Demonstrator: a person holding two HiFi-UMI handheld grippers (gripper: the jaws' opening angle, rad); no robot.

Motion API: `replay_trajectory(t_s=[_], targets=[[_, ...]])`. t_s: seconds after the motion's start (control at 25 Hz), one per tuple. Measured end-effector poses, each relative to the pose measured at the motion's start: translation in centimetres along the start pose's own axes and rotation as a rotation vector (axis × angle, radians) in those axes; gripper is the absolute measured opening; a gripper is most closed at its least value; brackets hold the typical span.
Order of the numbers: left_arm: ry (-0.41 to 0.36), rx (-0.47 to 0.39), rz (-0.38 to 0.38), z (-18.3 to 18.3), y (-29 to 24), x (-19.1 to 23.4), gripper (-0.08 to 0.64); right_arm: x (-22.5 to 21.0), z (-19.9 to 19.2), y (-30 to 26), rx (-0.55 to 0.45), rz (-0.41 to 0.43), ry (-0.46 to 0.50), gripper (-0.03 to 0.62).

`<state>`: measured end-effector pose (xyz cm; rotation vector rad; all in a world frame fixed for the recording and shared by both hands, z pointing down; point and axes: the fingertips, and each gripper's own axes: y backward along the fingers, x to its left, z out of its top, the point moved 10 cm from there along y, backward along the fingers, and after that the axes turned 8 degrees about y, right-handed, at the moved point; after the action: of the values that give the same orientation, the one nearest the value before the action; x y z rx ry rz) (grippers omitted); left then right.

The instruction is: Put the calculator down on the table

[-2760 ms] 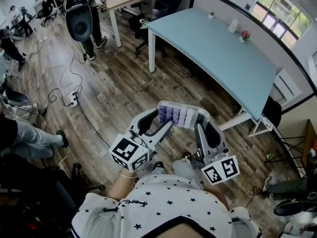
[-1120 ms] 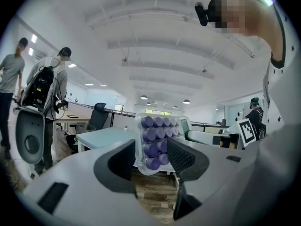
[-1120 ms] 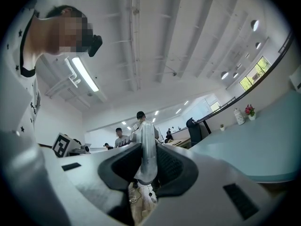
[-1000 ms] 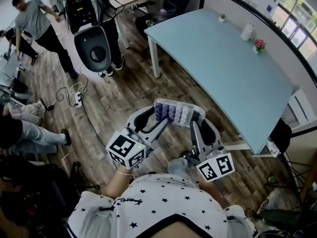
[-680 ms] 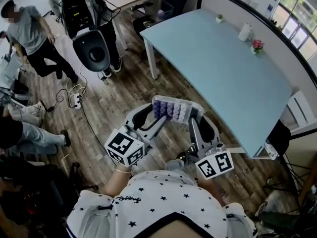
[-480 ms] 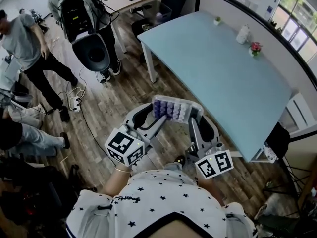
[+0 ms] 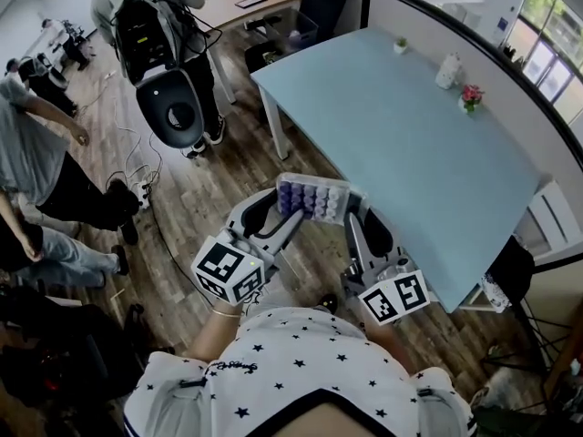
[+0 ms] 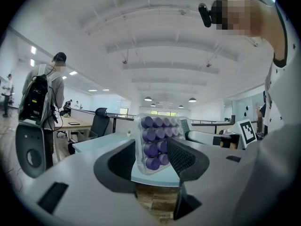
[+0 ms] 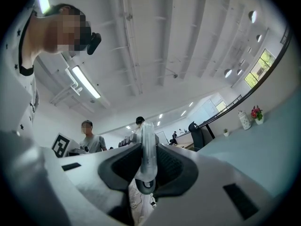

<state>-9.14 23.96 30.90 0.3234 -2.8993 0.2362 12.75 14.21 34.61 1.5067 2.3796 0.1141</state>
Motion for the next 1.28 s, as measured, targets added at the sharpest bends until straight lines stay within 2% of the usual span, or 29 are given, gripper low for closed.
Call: replay_trajectory(t_s=[0.2,0.56,0.96,1.28], targets=[[0.018,0.014,-0.016,-0.5,-1.0,0.8,0.218,-0.6,-0.5,-0.4,0.018,-0.019,0.000,0.097],[0.042,0.035,-0.129,-0.5,-7.8,3.2,0.218,-4.9,-0.5,-1.9,0.036,-0.127,0.033,0.097],[0.032,0.047,-0.247,2.6,-16.2,8.6,0.218,-9.8,0.2,-7.9,0.016,-0.231,0.070,0.095],[0.059,0.087,-0.303,2.7,-21.7,12.9,0.218,-13.2,-1.2,-11.9,0.040,-0.302,0.067,0.095]])
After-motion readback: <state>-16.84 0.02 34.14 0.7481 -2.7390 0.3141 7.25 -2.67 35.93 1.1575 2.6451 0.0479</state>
